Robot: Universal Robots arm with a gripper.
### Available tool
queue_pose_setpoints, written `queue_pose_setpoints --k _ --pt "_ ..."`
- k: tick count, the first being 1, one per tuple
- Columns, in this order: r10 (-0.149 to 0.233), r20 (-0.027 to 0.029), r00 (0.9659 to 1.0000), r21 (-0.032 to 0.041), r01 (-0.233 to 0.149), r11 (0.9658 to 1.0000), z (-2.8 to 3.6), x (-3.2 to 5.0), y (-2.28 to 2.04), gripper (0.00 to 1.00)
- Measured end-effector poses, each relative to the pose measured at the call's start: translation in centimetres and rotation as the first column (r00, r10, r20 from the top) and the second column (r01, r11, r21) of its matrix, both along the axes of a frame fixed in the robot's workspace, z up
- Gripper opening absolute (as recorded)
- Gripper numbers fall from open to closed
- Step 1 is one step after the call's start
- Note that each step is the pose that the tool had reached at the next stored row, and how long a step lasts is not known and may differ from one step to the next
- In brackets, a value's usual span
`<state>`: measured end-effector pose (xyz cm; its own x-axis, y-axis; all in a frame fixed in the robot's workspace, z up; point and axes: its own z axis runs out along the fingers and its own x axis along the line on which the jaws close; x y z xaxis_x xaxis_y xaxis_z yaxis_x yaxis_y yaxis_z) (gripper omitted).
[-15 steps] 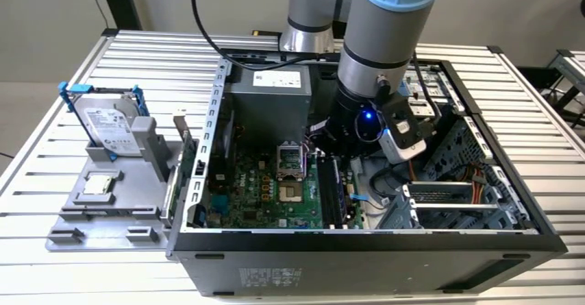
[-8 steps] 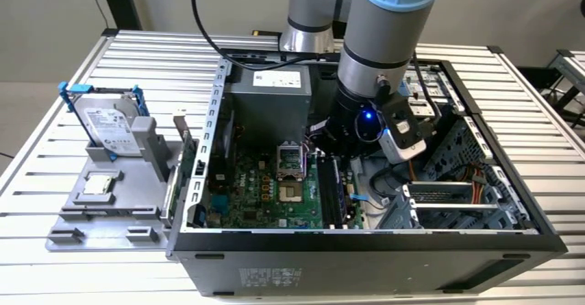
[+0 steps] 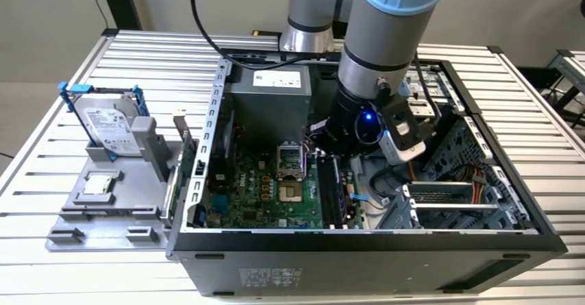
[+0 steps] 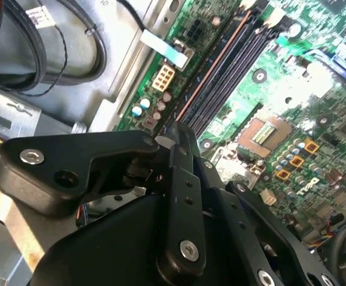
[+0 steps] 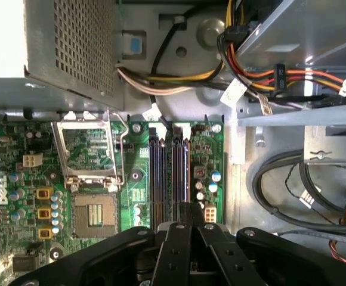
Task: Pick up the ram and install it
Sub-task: 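Insert the ram into the slot, then press down the ram until it locks into place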
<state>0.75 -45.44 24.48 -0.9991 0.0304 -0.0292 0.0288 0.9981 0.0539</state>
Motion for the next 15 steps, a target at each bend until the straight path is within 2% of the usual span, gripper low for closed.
queue_pose_setpoints --k 1,2,3,6,9,12,15 --pt "0.000 0.0000 1.0000 0.0140 0.000 0.9999 0.00 0.00 -0.10 0.00" --pt "0.000 0.0000 1.0000 0.0238 0.000 0.9997 0.00 0.01 -0.19 0.00" --pt "0.001 0.0000 1.0000 0.0268 -0.001 0.9996 0.00 0.01 -0.24 0.00" --pt "0.018 0.0000 0.9998 0.0259 -0.018 0.9995 0.00 0.00 -0.25 0.00" --pt "0.071 0.0001 0.9975 0.0257 -0.071 0.9972 0.00 0.01 -0.24 0.00" --pt "0.125 0.0017 0.9922 0.0253 -0.125 0.9919 0.00 0.01 -0.25 0.00" --pt "0.178 0.0045 0.9839 0.0250 -0.178 0.9836 0.00 0.01 -0.25 0.00"
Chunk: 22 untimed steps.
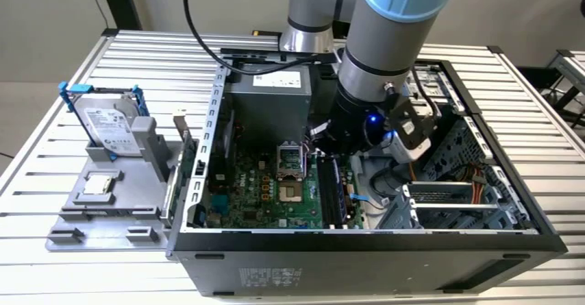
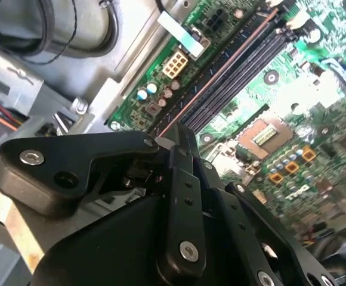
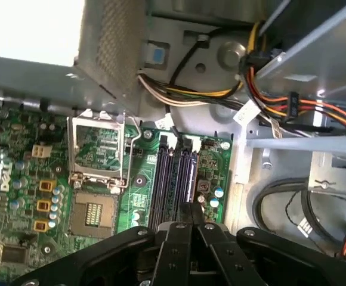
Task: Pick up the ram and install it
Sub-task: 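Press down the ram until it locks into place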
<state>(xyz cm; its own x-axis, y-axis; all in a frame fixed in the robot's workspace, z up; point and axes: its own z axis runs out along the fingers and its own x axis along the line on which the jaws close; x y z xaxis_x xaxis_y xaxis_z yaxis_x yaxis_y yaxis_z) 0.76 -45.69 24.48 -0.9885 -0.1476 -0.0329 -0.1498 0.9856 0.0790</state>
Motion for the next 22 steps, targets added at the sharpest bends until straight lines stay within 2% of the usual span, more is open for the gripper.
queue_pose_setpoints --k 4,6,8,11,14,16,19,20,22 --pt "0.072 0.0036 0.9974 -0.0004 -0.072 0.9974 0.00 0.00 0.00 0.00" --pt "0.108 0.0059 0.9941 -0.0008 -0.108 0.9942 0.00 0.00 0.00 0.00" --pt "0.144 0.0086 0.9895 -0.0014 -0.144 0.9895 0.00 0.00 0.00 0.00" --pt "0.196 0.0140 0.9805 -0.0025 -0.196 0.9806 0.00 0.01 0.00 0.00" --pt "0.245 0.0218 0.9694 -0.0043 -0.245 0.9696 0.00 0.00 0.00 0.00" --pt "0.278 0.0267 0.9601 -0.0058 -0.278 0.9605 0.00 0.00 0.00 0.00" --pt "0.328 0.0304 0.9443 -0.0074 -0.328 0.9448 0.01 0.00 0.00 0.00" --pt "0.332 0.0307 0.9428 -0.0076 -0.332 0.9433 0.00 0.00 0.00 0.00" --pt "0.332 0.0305 0.9427 -0.0077 -0.332 0.9432 0.01 0.00 0.00 0.00"
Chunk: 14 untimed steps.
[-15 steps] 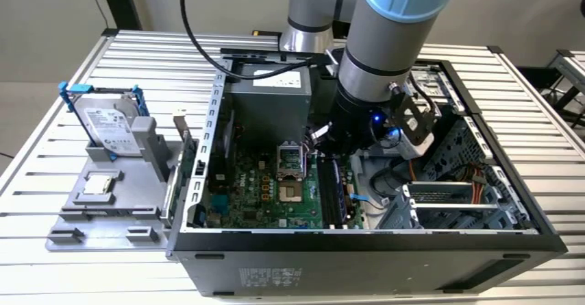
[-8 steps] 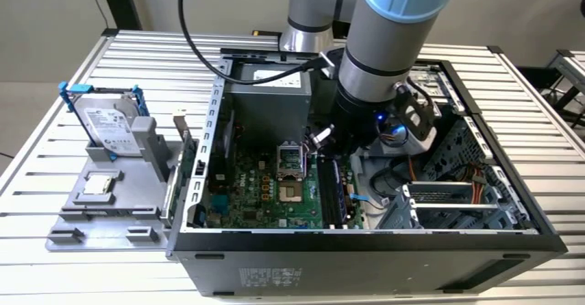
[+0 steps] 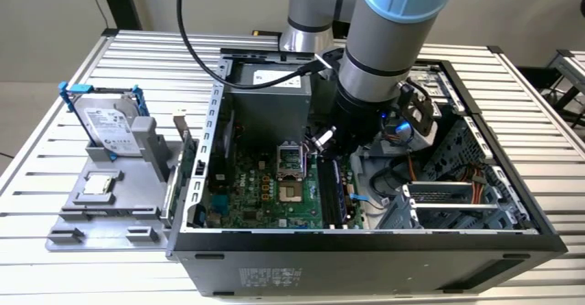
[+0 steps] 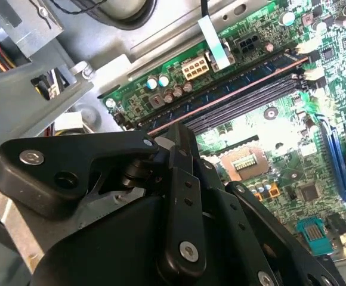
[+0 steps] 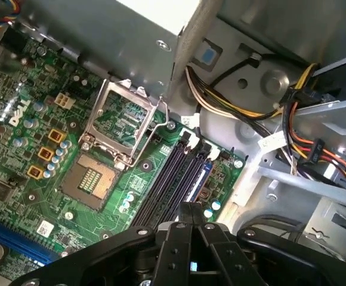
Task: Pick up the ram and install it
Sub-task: 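Press down the ram until it locks into place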
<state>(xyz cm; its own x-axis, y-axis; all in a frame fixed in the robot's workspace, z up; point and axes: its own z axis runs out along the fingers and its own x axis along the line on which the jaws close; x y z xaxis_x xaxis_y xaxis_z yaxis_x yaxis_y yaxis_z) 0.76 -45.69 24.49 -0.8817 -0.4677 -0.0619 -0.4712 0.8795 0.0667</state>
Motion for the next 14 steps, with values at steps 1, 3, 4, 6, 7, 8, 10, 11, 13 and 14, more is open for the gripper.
queue_pose_setpoints --k 1,3,4,6,7,8,10,11,13,14 --pt "0.001 0.0000 1.0000 -0.0001 -0.001 1.0000 0.00 0.00 0.00 0.00" --pt "0.025 0.0005 0.9997 0.0001 -0.025 0.9997 -0.01 0.01 0.00 0.00" --pt "0.045 0.0012 0.9990 -0.0001 -0.045 0.9990 -0.02 0.00 0.00 0.00" --pt "0.079 0.0022 0.9968 -0.0012 -0.079 0.9968 -0.02 0.00 0.00 0.00" --pt "0.099 0.0029 0.9951 -0.0017 -0.099 0.9951 -0.02 0.00 0.00 0.00" --pt "0.116 0.0040 0.9933 -0.0023 -0.116 0.9933 -0.02 0.00 0.00 0.00" --pt "0.153 0.0073 0.9883 -0.0035 -0.153 0.9883 -0.03 0.00 0.00 0.00" --pt "0.170 0.0089 0.9854 -0.0041 -0.170 0.9854 -0.03 0.01 0.00 0.00" --pt "0.201 0.0108 0.9796 -0.0044 -0.201 0.9796 -0.03 0.00 0.01 0.00" --pt "0.217 0.0117 0.9761 -0.0045 -0.217 0.9762 -0.03 0.01 0.01 0.00"
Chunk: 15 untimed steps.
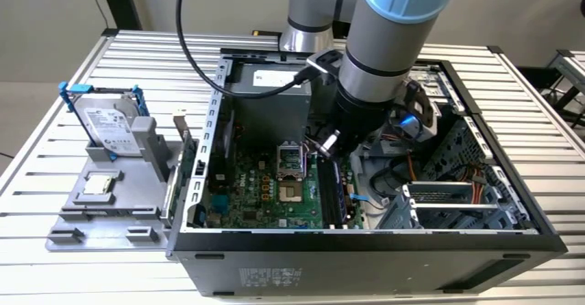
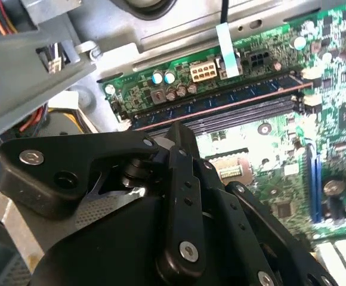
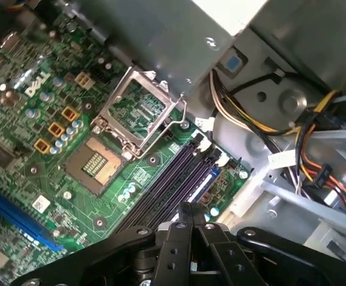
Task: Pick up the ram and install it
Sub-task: 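Press down the ram until it locks into place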
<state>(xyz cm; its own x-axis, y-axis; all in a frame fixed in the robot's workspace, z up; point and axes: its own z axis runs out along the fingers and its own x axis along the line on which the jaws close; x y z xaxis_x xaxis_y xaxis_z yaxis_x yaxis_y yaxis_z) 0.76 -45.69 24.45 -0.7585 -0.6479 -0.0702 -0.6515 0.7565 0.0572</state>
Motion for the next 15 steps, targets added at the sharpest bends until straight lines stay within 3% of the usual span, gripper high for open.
queue_pose_setpoints --k 4,8,11,15 --pt "0.062 0.0027 0.9981 -0.0002 -0.062 0.9981 0.01 0.00 -0.01 0.00" --pt "0.122 0.0054 0.9925 -0.0004 -0.122 0.9925 0.01 0.01 0.00 0.00" --pt "0.167 0.0086 0.9860 -0.0010 -0.167 0.9860 0.01 0.01 -0.01 0.00" --pt "0.224 0.0154 0.9745 -0.0023 -0.224 0.9746 0.01 0.02 -0.01 0.00"
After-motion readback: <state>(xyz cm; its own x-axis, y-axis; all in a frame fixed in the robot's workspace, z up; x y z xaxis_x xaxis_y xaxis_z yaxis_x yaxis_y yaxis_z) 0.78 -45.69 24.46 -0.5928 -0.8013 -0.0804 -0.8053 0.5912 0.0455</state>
